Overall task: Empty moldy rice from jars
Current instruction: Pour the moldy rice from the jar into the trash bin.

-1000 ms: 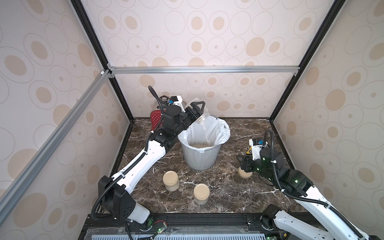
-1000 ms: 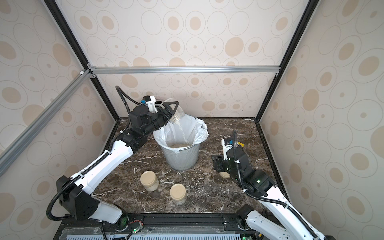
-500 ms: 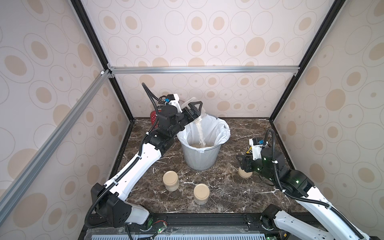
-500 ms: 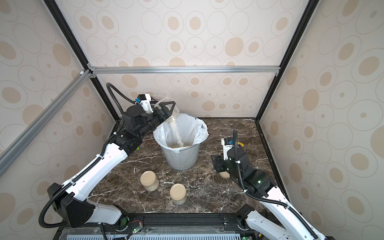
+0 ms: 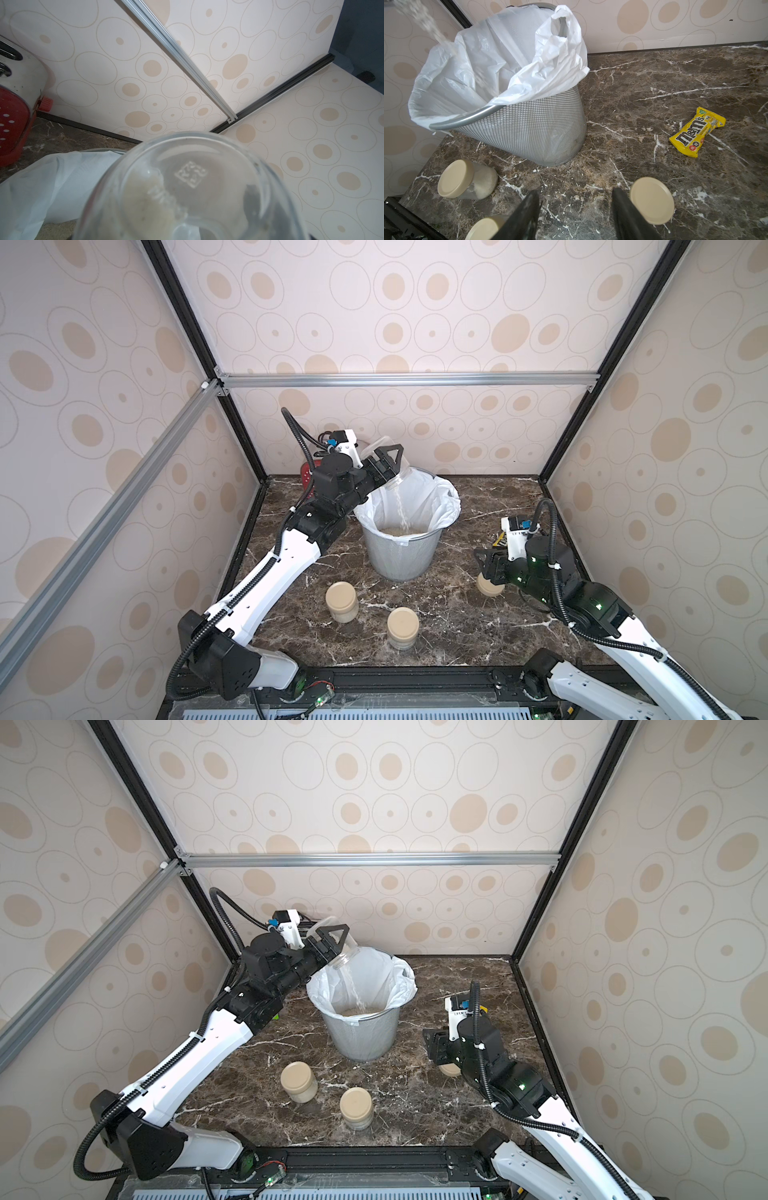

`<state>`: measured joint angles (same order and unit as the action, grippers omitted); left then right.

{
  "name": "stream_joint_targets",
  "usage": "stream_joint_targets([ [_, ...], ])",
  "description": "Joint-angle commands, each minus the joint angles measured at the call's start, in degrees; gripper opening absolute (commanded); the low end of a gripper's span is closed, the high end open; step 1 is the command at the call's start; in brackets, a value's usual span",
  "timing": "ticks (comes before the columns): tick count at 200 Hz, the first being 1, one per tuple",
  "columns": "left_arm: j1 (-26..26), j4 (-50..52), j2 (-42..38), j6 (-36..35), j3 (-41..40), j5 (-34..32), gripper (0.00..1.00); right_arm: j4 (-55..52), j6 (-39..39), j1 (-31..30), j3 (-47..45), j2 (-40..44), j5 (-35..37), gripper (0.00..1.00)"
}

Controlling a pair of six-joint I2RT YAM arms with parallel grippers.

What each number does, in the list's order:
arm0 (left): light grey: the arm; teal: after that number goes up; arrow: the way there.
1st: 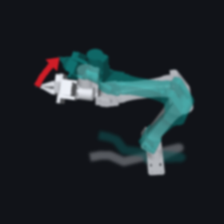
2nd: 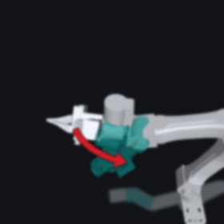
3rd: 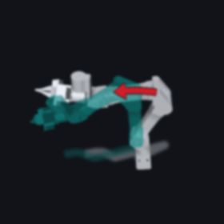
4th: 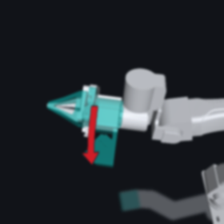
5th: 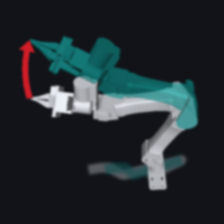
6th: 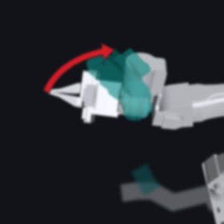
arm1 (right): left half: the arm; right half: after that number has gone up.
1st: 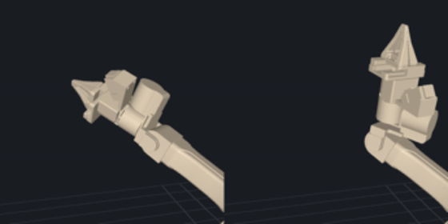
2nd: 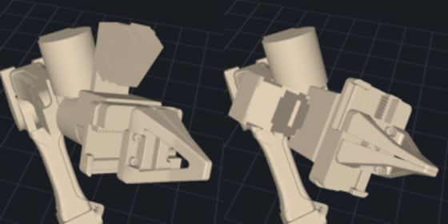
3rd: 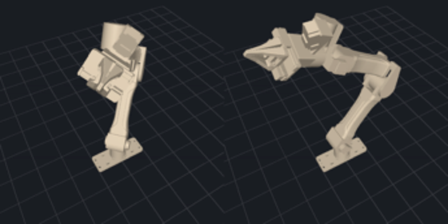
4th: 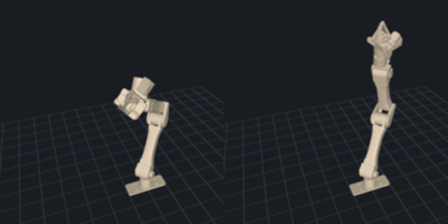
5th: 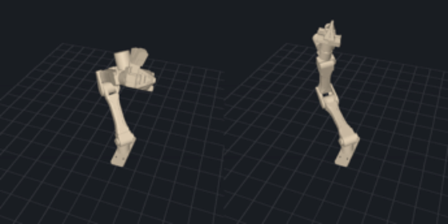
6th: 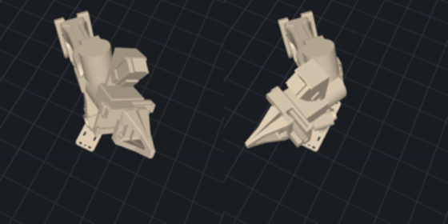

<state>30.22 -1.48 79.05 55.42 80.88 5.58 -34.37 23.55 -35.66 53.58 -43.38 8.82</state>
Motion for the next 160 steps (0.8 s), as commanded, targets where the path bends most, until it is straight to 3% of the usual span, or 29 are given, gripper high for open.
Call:
stream_joint_targets([
  [1,-0.3,-4.4,-2.8,-1.5,0.9,-1.3,0.46,0.5,0.9,0.1,-0.1,-0.2,-0.3,0.58],
  [160,-0.2,-3.8,-2.6,-2.5,1.9,-1.3,0.46,1.1,1.4,0.0,-0.1,-0.5,-0.7,0.58],
])
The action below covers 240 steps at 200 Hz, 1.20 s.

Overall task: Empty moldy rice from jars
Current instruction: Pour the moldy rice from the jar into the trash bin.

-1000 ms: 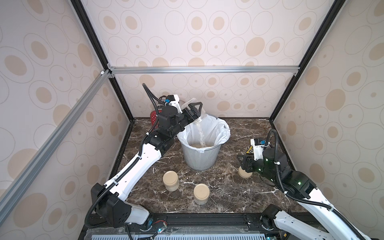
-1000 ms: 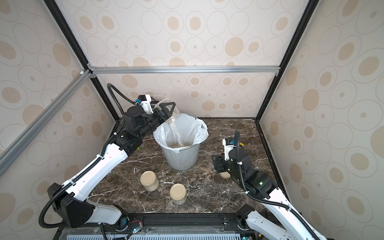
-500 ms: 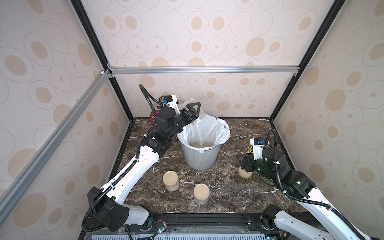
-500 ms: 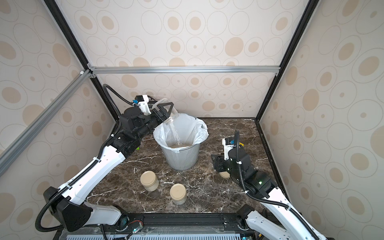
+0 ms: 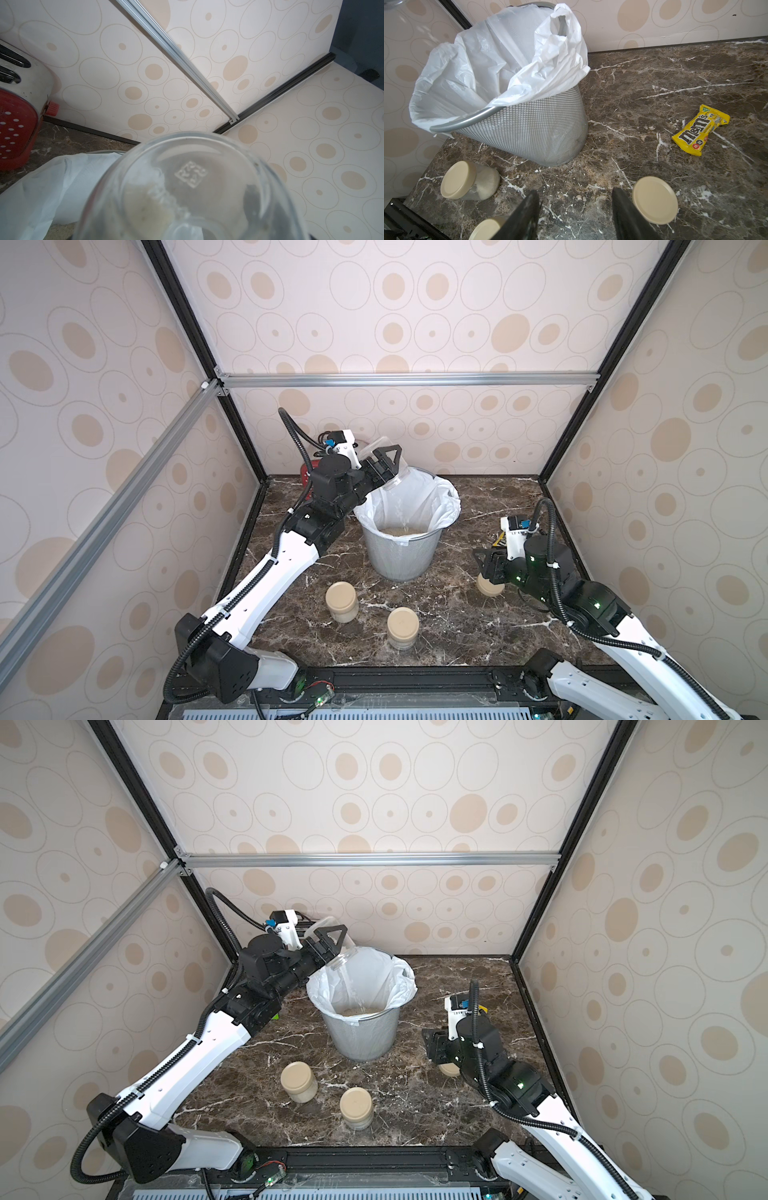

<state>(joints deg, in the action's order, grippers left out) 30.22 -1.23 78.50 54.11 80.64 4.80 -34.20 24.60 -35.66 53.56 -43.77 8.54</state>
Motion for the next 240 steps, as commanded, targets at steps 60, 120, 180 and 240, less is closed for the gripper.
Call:
stream_joint_targets([
  [60,-0.2,-3.2,-1.2,-2.2,4.1,-0.4,0.46,1.2,0.1,0.0,0.2,-0.4,-0.5,0.58],
  [120,0.3,0.3,-0.1,-7.4,7.9,-1.8,0.46,0.6,0.1,0.0,0.1,0.3,-0.2,0.58],
  [180,1.4,5.6,2.4,-17.1,14.4,-3.6,0.46,0.4,1.0,0.0,-1.0,2.1,0.4,0.58],
  [240,1.5,6.2,3.8,-18.6,16.4,-2.6,0.46,0.3,1.2,0.0,-0.9,2.4,0.7,0.58],
])
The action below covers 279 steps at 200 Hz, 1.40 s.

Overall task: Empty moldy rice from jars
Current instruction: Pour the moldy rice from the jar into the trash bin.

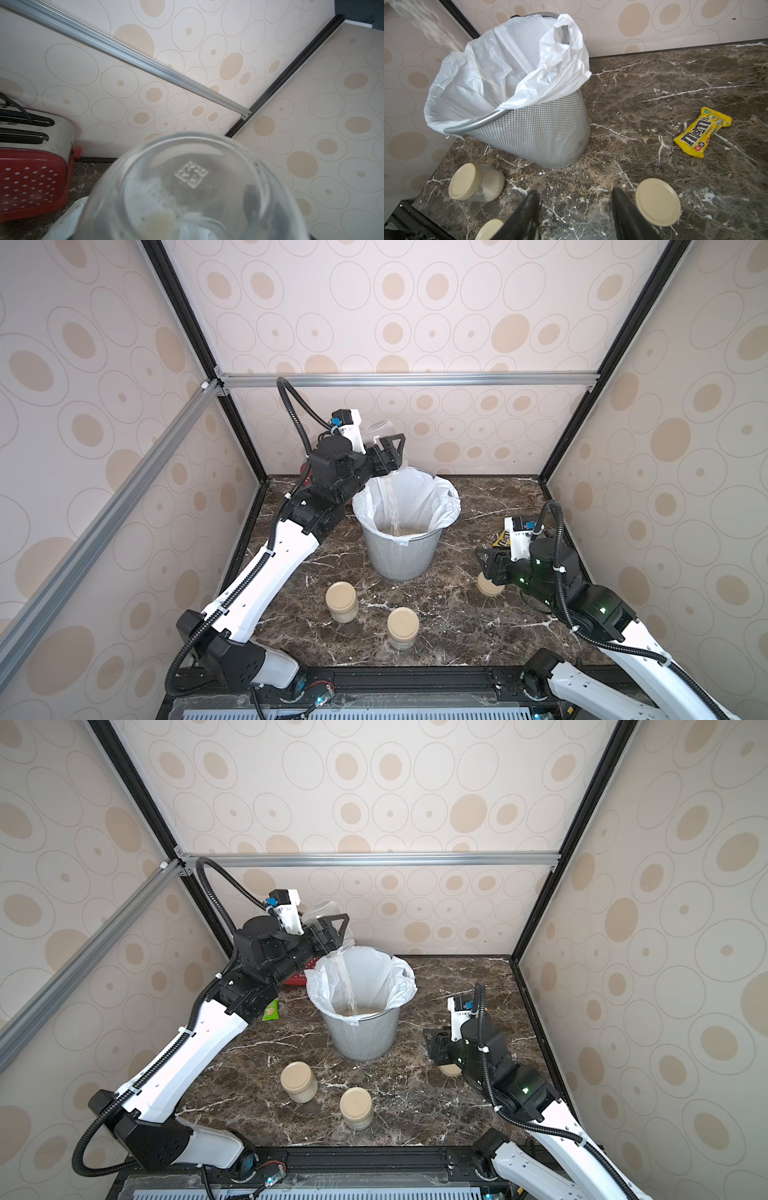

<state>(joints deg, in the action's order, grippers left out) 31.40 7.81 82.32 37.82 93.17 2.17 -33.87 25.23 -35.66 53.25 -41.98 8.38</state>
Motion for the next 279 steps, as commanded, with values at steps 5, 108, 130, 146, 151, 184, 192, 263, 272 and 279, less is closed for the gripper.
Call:
stream_joint_targets([
  [5,0.2,-2.8,-0.1,-2.4,3.9,0.0,0.46,-0.1,0.6,0.0,-0.8,0.6,0.8,0.58],
  [108,1.0,-0.4,1.4,-11.0,8.4,-0.1,0.46,-0.1,1.0,0.0,-1.0,1.1,0.9,0.58],
  [130,1.4,0.8,2.5,-14.4,10.1,0.9,0.46,-0.1,0.9,0.1,-0.9,1.2,0.9,0.58],
  [146,2.5,2.5,3.1,-18.4,11.0,-0.2,0.47,-0.2,0.9,0.0,-0.9,1.1,0.8,0.58],
  [151,2.9,2.8,3.3,-19.9,11.0,-0.8,0.47,-0.2,0.9,0.1,-0.9,1.2,0.8,0.58],
  [184,4.7,3.2,3.7,-27.5,8.2,-5.0,0.46,0.0,1.0,0.1,-0.9,1.0,0.7,0.58],
  [192,4.9,2.8,3.7,-29.3,6.6,-5.9,0.46,0.1,1.0,0.0,-0.8,0.9,0.6,0.58],
  [263,8.2,-5.6,4.2,-41.4,-7.7,-16.9,0.44,-0.3,0.5,0.0,0.5,-0.6,0.2,0.58],
  [272,8.2,-6.8,4.0,-40.6,-8.6,-17.4,0.44,-0.4,0.4,0.0,0.5,-0.6,0.2,0.58],
  [279,8.2,-7.7,3.7,-39.5,-9.2,-17.1,0.44,-0.6,0.4,0.0,0.6,-0.5,0.2,0.58],
])
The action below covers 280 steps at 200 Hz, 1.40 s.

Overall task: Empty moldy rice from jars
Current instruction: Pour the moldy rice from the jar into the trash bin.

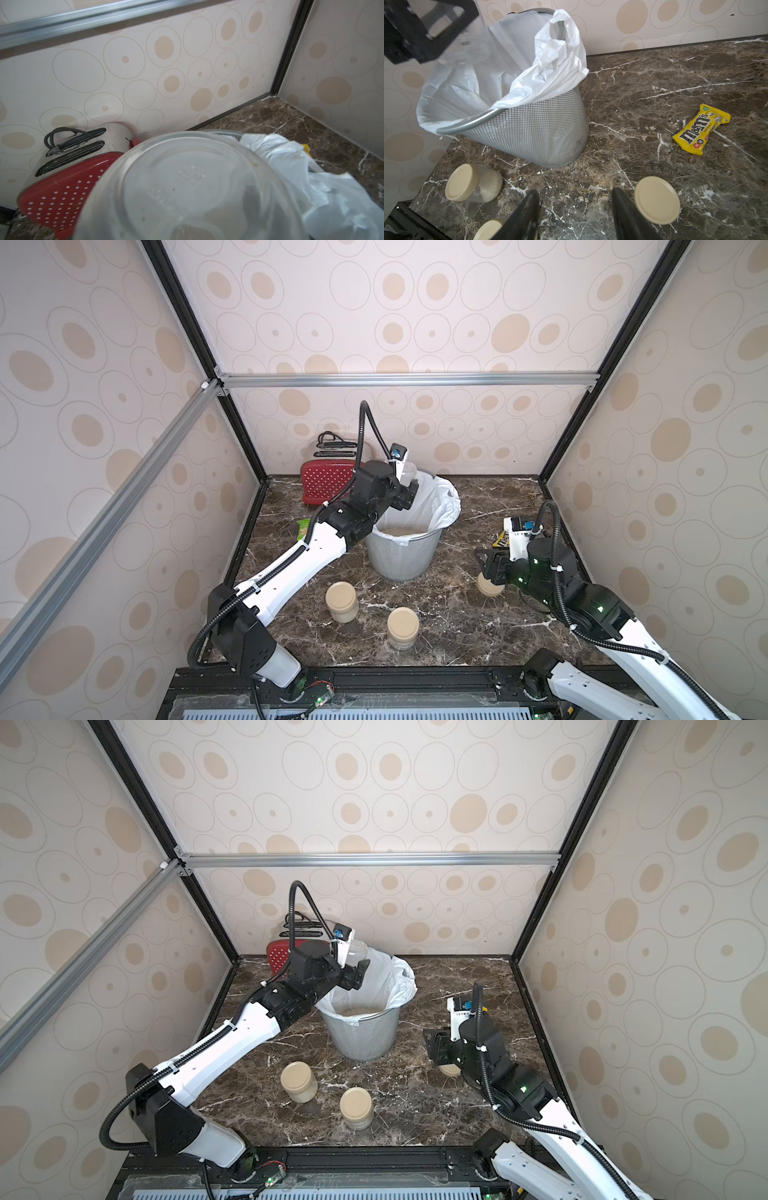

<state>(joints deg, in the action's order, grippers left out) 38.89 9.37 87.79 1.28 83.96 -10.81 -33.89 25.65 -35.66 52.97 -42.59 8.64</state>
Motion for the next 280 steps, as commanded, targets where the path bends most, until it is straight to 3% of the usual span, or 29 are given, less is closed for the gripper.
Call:
stream_joint_targets([
  [1,0.7,-9.4,-1.9,-2.7,0.0,-4.0,0.44,-0.6,0.0,0.0,0.9,0.1,0.0,0.58],
  [19,0.2,-11.8,-2.9,1.7,-0.6,-1.4,0.45,-0.9,0.0,0.0,0.9,0.3,0.3,0.58],
  [57,-3.7,-18.9,-4.4,15.8,-1.4,10.6,0.45,-1.1,0.5,0.0,0.2,1.2,0.3,0.58],
  [73,-2.7,-16.5,-4.4,10.8,0.4,9.6,0.44,-1.2,0.6,0.0,-0.1,1.6,0.1,0.58],
  [100,3.0,-12.2,-4.1,-7.0,2.0,-2.7,0.44,-1.1,0.8,0.0,-0.5,2.0,0.6,0.58],
  [119,2.4,-14.3,-5.2,-4.4,-0.2,-4.7,0.45,-0.5,0.7,0.0,-0.7,1.7,0.0,0.58],
  [137,-2.3,-18.1,-6.5,8.5,-2.6,4.5,0.45,-0.6,0.5,0.0,-0.4,1.2,-0.2,0.58],
  [145,-3.2,-20.2,-6.7,11.1,-3.5,6.3,0.44,-0.6,0.5,0.1,-0.3,0.9,-0.3,0.58],
  [154,-2.1,-19.2,-6.5,7.3,-2.5,5.2,0.43,-0.5,0.4,0.0,-0.2,0.7,-0.4,0.58],
  [171,2.9,-12.5,-5.0,-6.6,1.8,-2.5,0.44,-0.5,0.3,0.0,-0.2,0.7,-0.9,0.58],
  [177,3.3,-11.4,-4.7,-7.9,2.5,-3.0,0.45,-0.6,0.3,0.0,-0.2,0.7,-0.9,0.58],
  [186,2.1,-11.9,-5.2,-4.3,1.7,-2.4,0.45,-0.4,0.4,0.0,-0.4,0.8,-0.7,0.58],
  [207,-4.5,-21.3,-7.3,11.4,-4.7,6.5,0.44,-0.3,0.5,0.0,-0.6,0.9,-0.8,0.57],
  [241,0.1,-13.8,-6.7,-0.2,-0.1,1.3,0.46,-0.8,0.3,0.0,-0.3,1.1,-0.2,0.57],
  [253,-1.1,-15.5,-7.3,4.3,-0.8,2.6,0.49,-0.6,0.3,0.1,-0.4,1.0,-0.1,0.58],
  [270,-6.0,-22.1,-7.9,16.9,-3.8,9.5,0.48,0.1,0.5,0.0,-0.5,0.6,-1.0,0.57],
  [280,-6.6,-23.2,-7.7,17.4,-4.2,10.4,0.46,0.3,0.6,0.0,-0.6,0.5,-1.4,0.57],
])
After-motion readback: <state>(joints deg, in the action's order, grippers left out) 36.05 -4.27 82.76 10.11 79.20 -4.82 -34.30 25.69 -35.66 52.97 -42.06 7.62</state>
